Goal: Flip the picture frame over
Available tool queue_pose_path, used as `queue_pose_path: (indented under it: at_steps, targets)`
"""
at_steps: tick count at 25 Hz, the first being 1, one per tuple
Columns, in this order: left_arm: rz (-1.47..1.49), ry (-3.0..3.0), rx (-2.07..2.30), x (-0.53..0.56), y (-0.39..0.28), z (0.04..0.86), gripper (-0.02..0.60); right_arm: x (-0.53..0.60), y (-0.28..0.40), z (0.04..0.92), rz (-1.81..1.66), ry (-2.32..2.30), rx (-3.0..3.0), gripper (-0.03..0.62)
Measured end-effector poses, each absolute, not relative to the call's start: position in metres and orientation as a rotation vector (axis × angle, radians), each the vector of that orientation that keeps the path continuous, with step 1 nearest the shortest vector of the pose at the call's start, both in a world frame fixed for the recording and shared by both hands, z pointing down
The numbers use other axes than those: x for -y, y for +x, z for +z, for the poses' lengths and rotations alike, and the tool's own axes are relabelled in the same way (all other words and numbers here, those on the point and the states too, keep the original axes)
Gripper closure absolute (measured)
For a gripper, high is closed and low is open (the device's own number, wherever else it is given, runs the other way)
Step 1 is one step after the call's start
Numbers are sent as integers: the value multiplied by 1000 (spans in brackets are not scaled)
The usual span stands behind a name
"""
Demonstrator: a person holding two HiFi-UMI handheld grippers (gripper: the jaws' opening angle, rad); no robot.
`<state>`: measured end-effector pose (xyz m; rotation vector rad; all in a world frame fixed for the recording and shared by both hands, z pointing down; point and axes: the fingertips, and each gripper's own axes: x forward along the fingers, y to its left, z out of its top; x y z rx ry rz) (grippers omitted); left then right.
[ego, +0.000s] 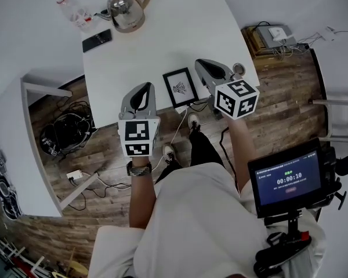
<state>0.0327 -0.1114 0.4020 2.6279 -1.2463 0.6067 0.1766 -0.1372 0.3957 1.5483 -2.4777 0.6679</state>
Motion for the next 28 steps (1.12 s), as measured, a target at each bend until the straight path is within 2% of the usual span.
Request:
queue_pose_path:
  at_steps: [11, 21, 28]
  targets:
    - [456, 2789, 1322, 92, 19, 317, 578, 92, 162, 288, 344, 1680, 2512, 591]
    - [327, 2922, 1366, 78, 17, 250, 578, 68, 156, 229, 136, 1727, 2518, 592]
    - [309, 2947, 1373, 71, 14, 237, 578, 59, 154, 211, 81, 1751, 2519, 592]
